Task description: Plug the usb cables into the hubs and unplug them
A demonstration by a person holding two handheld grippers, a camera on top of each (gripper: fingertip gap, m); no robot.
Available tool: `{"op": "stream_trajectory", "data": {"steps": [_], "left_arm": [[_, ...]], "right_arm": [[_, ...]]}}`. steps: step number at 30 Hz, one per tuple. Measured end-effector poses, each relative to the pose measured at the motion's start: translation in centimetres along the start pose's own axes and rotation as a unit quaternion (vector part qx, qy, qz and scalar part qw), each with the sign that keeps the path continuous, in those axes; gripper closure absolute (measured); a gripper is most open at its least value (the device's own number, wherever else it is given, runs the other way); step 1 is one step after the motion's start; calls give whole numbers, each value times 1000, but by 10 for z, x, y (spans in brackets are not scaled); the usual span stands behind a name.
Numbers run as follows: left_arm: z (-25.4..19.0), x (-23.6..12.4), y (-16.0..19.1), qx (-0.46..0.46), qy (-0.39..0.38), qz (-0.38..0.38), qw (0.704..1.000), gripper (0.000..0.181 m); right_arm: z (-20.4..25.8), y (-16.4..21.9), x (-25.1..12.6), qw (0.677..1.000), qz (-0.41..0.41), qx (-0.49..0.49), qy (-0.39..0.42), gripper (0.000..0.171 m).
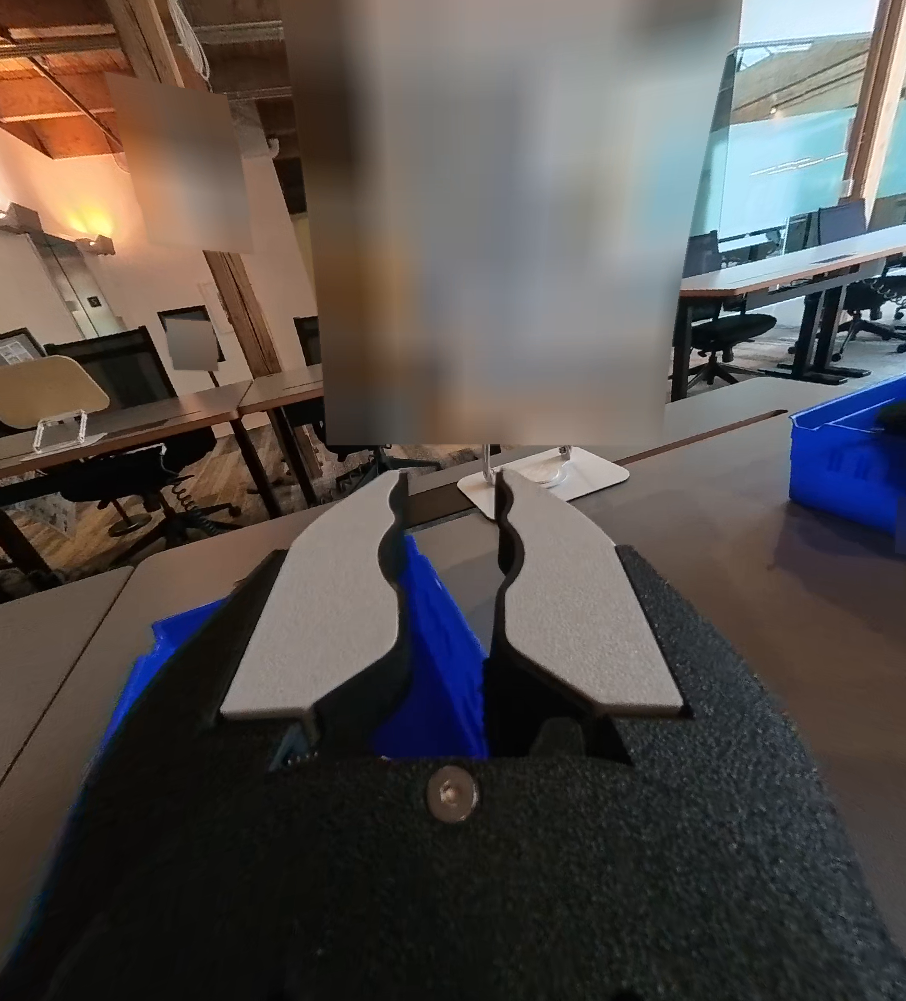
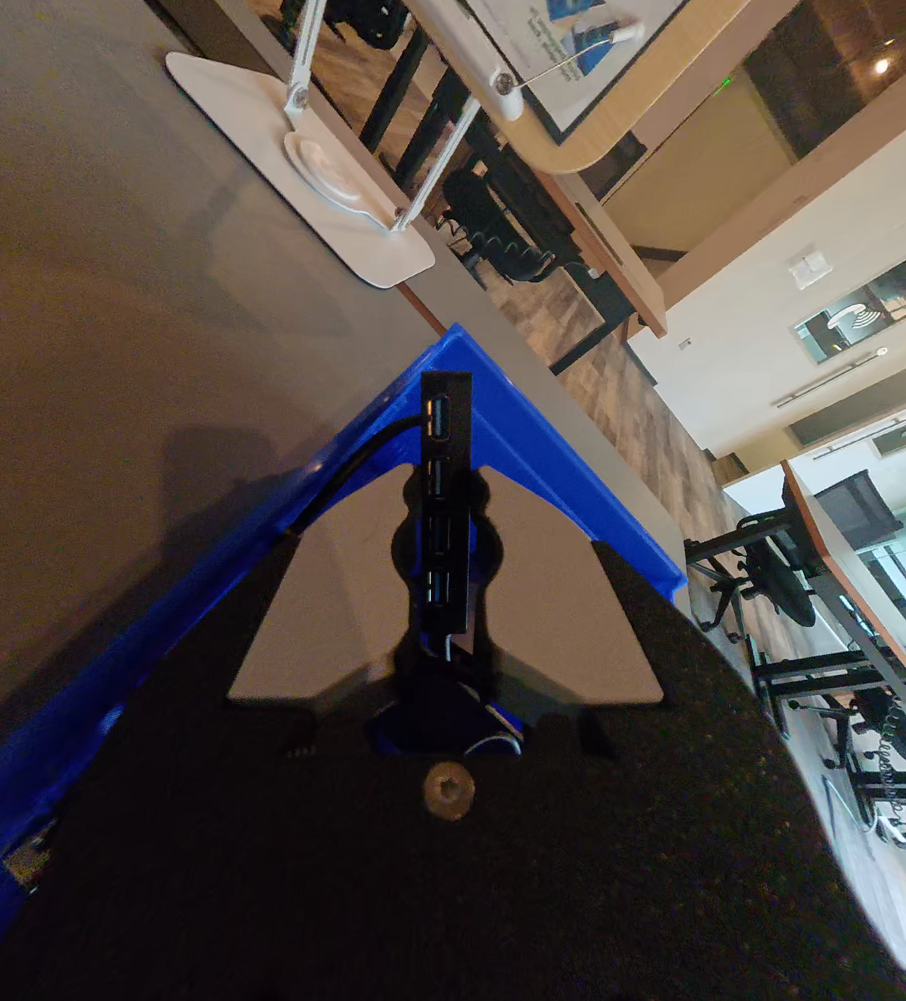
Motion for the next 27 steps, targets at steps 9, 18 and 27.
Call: {"op": "stream_trajectory", "data": {"steps": [9,18,27], "left_arm": [[-4,3,0,29,-5,13,999,151],[-41,13,-12,31,77,-11,997,151],[-79,16,-23,84,136,-18,987,150]], "right_arm": [[-35,-12,-29,986,-110,122,29,156],[-61,-51,-81,941,-262,213,-14,156],[-93,-81,-157,876,-414,244,39,156]]}}
Point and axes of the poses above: each gripper's, where its closed fingertips meet, x out along the fingers, y out of its underside, z = x × y across the jaws, the point moved 6 cm from there along -x, back along the fingers, and after that the axes turned 2 degrees about y, right-handed, at the moved point
